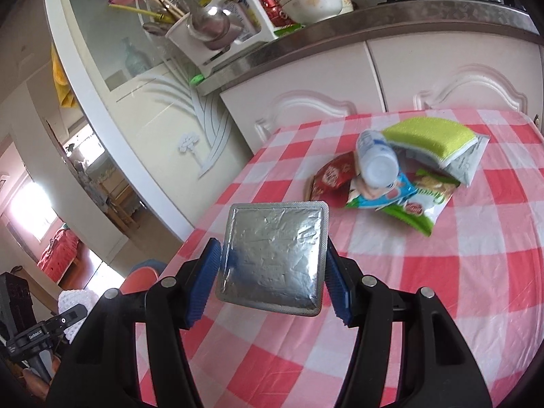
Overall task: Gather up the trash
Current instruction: 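Carry the foam sleeve and foil packet over the orange bucket with both tools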
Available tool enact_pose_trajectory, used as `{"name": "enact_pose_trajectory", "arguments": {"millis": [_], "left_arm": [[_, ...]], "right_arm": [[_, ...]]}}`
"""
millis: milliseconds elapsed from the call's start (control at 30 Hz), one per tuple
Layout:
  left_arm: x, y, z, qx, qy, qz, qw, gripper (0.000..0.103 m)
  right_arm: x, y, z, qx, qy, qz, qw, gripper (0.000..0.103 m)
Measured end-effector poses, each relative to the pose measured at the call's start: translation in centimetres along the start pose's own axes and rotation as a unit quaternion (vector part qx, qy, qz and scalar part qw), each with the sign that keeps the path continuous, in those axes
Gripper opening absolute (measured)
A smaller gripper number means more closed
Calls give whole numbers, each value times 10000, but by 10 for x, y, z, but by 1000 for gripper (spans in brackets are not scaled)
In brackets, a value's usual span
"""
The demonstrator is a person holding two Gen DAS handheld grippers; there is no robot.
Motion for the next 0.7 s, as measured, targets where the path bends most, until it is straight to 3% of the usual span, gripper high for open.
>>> {"name": "enact_pose_trajectory", "arguments": {"millis": [433,700], "left_arm": [[-5,41,-9,-115,-133,-296,9994,49],[-15,66,-14,-273,-274,-413,9984,49]], "right_arm": [[30,56,-5,-150,436,-279,9985,60],[39,104,-2,-501,597,-541,9955,60]]}}
Point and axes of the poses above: each gripper's, at about its wrist camera, not at the fingertips, and z roughly the way its jaws point, y to its left, x to its underside, the point moved 10 cm from there along z, roughly the way its jaws point, and after that the axes turned 14 degrees about -y, right-handed, at the moved point
